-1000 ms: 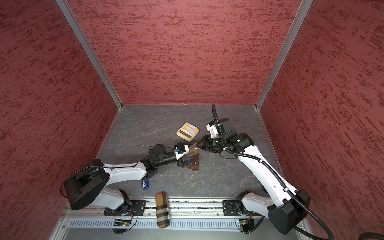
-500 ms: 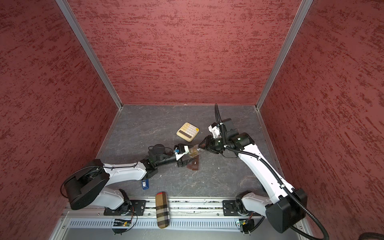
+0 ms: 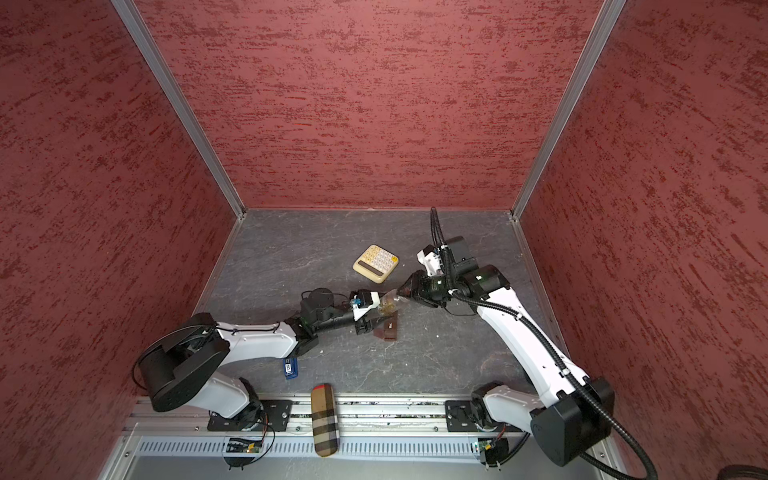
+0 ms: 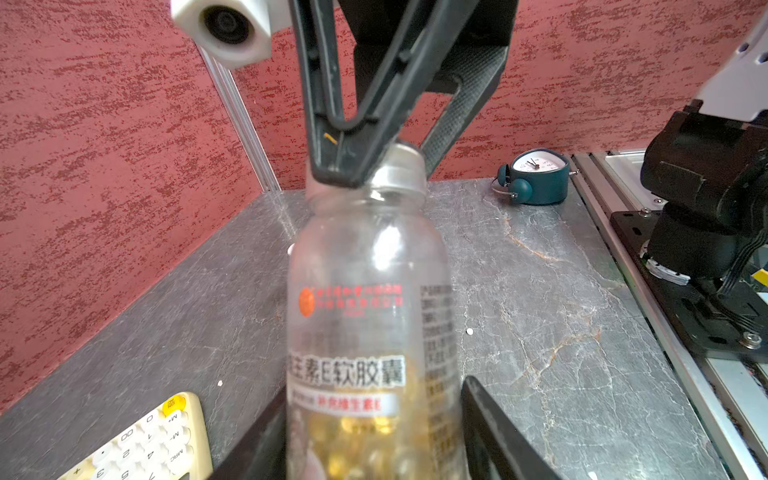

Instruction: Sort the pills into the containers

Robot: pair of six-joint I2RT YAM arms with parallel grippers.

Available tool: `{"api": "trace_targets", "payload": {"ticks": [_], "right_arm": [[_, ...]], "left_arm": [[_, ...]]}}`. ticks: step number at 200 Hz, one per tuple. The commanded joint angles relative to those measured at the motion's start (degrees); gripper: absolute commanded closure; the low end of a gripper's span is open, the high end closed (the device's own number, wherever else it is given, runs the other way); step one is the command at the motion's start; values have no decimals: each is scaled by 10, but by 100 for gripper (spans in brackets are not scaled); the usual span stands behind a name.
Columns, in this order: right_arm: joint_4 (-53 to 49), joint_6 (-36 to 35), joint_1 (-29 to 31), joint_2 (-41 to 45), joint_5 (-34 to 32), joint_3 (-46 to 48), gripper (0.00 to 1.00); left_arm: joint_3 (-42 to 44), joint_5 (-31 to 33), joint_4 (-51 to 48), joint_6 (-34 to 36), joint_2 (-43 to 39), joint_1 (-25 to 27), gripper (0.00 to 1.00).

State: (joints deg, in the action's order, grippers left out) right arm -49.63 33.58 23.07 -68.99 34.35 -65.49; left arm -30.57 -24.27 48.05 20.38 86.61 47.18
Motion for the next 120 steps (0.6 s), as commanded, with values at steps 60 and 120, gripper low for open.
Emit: {"api": "trace_targets", "payload": {"ticks": [60,120], "right_arm": [[4,-14,-5,4,8,5,63],[1,25,-7,11,-30,-37,33]], "left_arm": [[-31,-28,-2,-3,14,-3,57],[-51,69,3,39,33,0,79]]}}
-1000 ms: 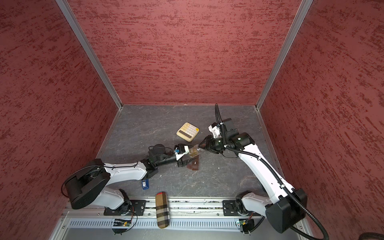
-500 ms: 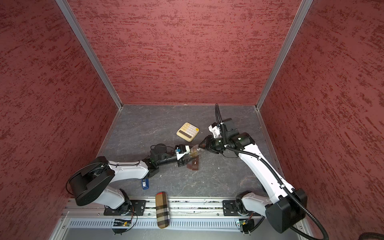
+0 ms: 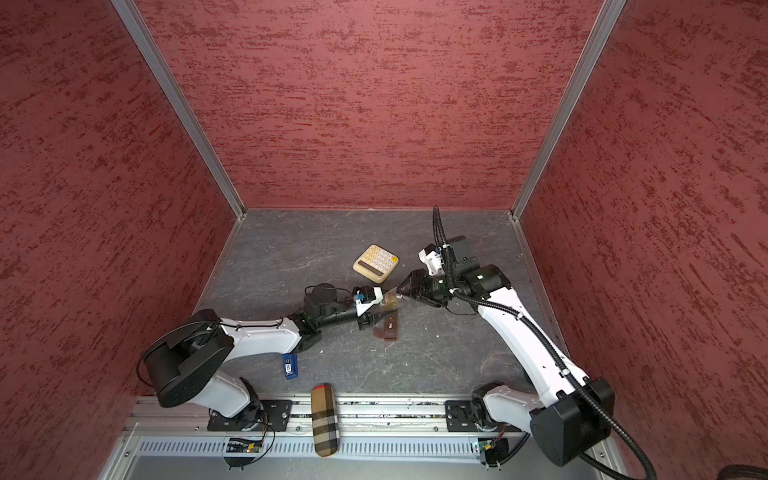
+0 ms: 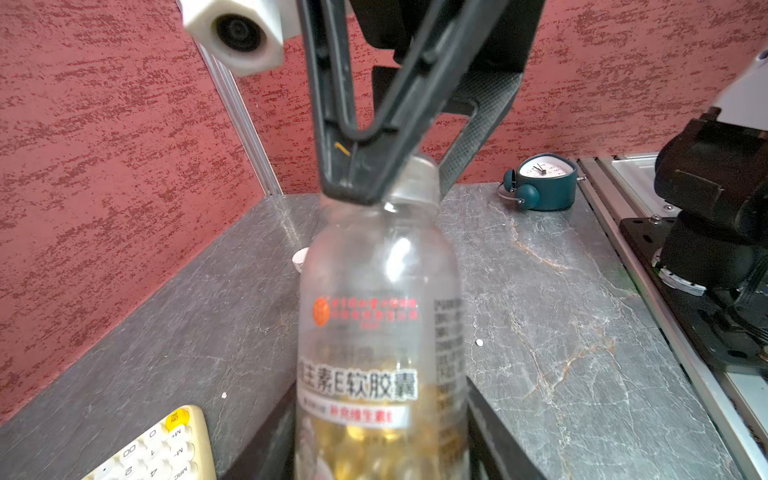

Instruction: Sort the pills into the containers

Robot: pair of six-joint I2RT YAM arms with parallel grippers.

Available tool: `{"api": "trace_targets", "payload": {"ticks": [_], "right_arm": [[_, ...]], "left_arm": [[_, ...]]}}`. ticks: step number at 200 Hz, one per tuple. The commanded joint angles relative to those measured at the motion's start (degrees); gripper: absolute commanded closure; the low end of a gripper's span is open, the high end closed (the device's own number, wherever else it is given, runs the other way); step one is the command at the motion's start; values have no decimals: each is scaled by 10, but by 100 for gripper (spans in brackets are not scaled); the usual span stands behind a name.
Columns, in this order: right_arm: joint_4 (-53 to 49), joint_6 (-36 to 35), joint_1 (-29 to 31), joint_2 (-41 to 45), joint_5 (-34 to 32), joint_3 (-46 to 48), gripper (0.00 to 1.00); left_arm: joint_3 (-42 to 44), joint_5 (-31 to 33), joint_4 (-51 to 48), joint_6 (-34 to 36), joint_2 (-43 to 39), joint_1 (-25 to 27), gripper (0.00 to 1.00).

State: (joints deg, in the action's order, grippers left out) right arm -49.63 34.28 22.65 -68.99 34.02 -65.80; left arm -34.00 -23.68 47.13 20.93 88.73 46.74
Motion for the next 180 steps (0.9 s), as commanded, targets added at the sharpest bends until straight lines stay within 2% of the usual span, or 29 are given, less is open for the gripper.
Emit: {"api": "trace_targets", "payload": {"ticks": [1,20,41,62,89,136,180], "right_arm": [[0,19,-4,12,-29,-34,33],[-4,50,-16,15,-62,-56,25],[-2,82,-38,10,-77,-73,23],[1,105,-60,-3,-88,-88,22],[1,107,-74,-44,-63,-112,23],[22,108,-76,-102,-19,-122,25],[59,114,-82,-107,-4,-111,30]], "left_arm": [[-17,67,14,35,13,4,79],[-20,159,65,91,35,15,85],[-24,244,170,151,78,18,92],[-33,300,263,211,128,23,96],[-56,355,337,289,188,36,99],[-76,355,338,314,216,45,100],[-76,346,338,314,224,48,100]]}}
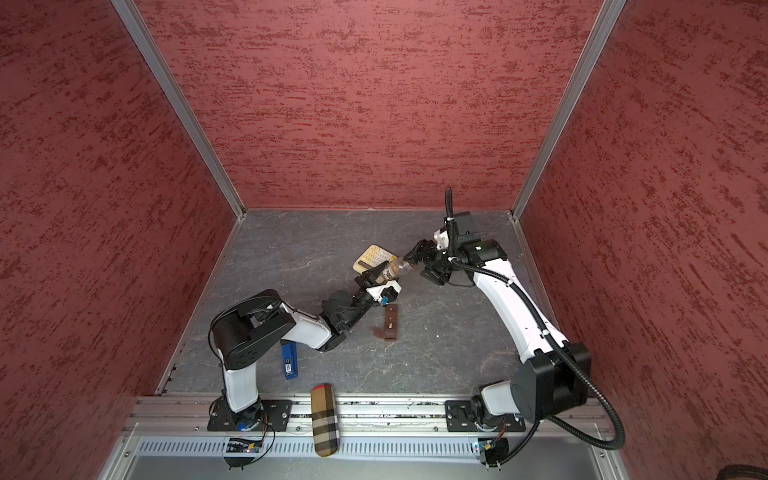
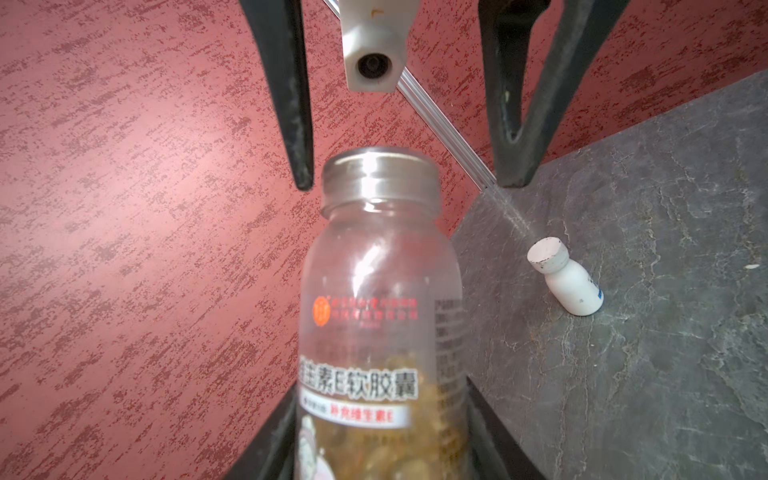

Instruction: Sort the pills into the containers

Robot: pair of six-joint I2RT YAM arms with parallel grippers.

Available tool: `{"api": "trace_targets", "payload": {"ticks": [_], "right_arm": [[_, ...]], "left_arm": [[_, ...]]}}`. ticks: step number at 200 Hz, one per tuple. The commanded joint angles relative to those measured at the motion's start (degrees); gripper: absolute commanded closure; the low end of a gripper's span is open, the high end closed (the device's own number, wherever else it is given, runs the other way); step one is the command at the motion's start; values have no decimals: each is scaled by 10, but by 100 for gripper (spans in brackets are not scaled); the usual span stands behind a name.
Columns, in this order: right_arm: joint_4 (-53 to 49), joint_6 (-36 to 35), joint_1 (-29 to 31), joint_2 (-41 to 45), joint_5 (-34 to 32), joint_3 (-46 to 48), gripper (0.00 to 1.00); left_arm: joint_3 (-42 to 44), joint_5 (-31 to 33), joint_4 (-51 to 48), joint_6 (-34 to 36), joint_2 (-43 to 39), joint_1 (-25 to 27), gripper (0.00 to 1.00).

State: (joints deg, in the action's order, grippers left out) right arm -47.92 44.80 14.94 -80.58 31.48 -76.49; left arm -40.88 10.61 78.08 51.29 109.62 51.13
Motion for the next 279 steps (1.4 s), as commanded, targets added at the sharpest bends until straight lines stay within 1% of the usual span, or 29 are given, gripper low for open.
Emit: {"api": "trace_targets", "payload": {"ticks": [1,39,48,105,127,145,182,252,279], "right_arm": [[42,9,-5,8,21,-3,30],[71,13,-8,11,29,15,38],[75,14,-8,10,33,14,41],[76,13,-8,6,49,19,55],[68,7,-8,5,53,16,55],[57,-3,-8,3,53,13,50],[52,-6,-8,5,53,15,48],[51,-12,-7,8,59,29,58],[40,-27,-8,14,59,34,63]], "left_arm": [[-8,3,29,10,15,4,100],[-4,-2,29,4,16,6,100],[-3,-2,29,5,16,6,100],[3,-10,29,-6,11,5,100],[6,-19,29,-17,7,3,100],[5,-24,29,-17,7,2,100],[4,-31,28,-22,8,4,100],[8,-41,28,-27,6,5,100],[11,-59,7,-35,-4,2,100]]}}
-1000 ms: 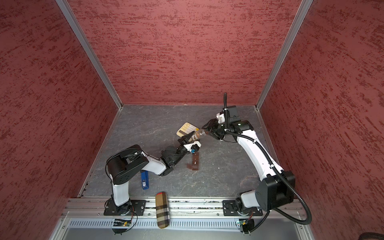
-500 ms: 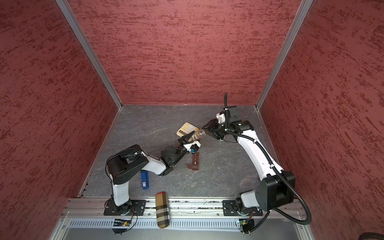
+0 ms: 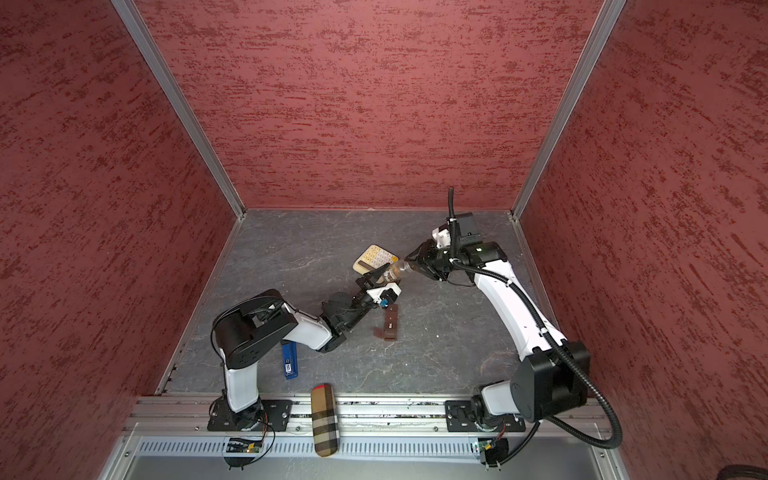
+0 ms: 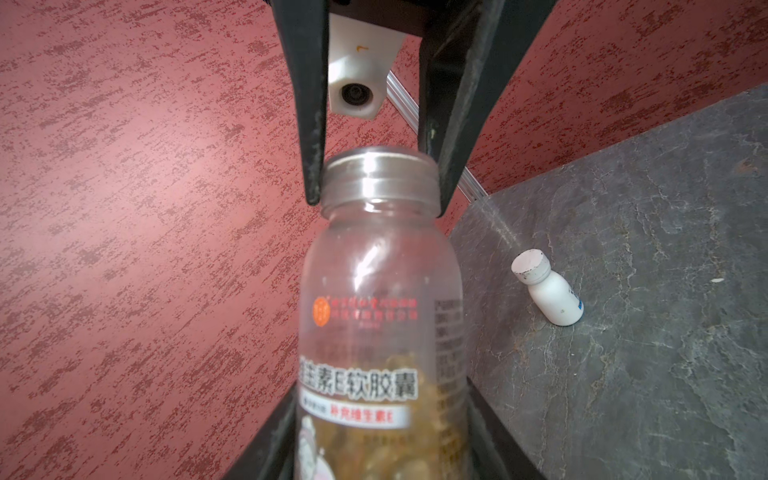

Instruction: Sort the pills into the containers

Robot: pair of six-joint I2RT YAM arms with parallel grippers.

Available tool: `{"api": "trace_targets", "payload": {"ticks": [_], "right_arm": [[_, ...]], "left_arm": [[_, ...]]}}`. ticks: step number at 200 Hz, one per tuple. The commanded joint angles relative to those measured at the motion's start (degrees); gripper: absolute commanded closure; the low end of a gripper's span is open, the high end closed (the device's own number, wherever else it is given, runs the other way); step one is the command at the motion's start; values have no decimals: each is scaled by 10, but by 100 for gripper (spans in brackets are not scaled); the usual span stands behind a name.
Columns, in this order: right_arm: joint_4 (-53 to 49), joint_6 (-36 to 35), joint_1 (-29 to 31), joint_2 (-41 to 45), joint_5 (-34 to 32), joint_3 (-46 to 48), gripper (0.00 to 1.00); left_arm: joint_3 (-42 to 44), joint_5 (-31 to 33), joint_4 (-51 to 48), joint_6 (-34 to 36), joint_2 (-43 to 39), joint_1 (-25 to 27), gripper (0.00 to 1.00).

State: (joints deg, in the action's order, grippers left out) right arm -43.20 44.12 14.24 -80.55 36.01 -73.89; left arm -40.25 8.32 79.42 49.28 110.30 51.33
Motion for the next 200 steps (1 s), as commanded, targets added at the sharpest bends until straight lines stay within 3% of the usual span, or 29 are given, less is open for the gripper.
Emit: {"api": "trace_targets", "payload": {"ticks": [1,27,65,112,179,200], "right_arm": [[-9,-21,0,14,14,8,63],[-39,-76,0,17,41,5,66],[-100,-203,2,24,61,16,69],[-128,-323,18,58,23,40,72],[-117,-392,25,111,-17,66,64],[-116,-386,25,113,-18,64,56]], "left_arm": [[4,-37,-7,-16,-11,0,100],[14,-82,-66,-62,-48,-16,100],[19,-236,-239,-165,-136,-65,100],[22,-403,-344,-226,-199,-115,100],[25,-435,-390,-226,-231,-127,100],[25,-435,-390,-226,-230,-127,100]]}}
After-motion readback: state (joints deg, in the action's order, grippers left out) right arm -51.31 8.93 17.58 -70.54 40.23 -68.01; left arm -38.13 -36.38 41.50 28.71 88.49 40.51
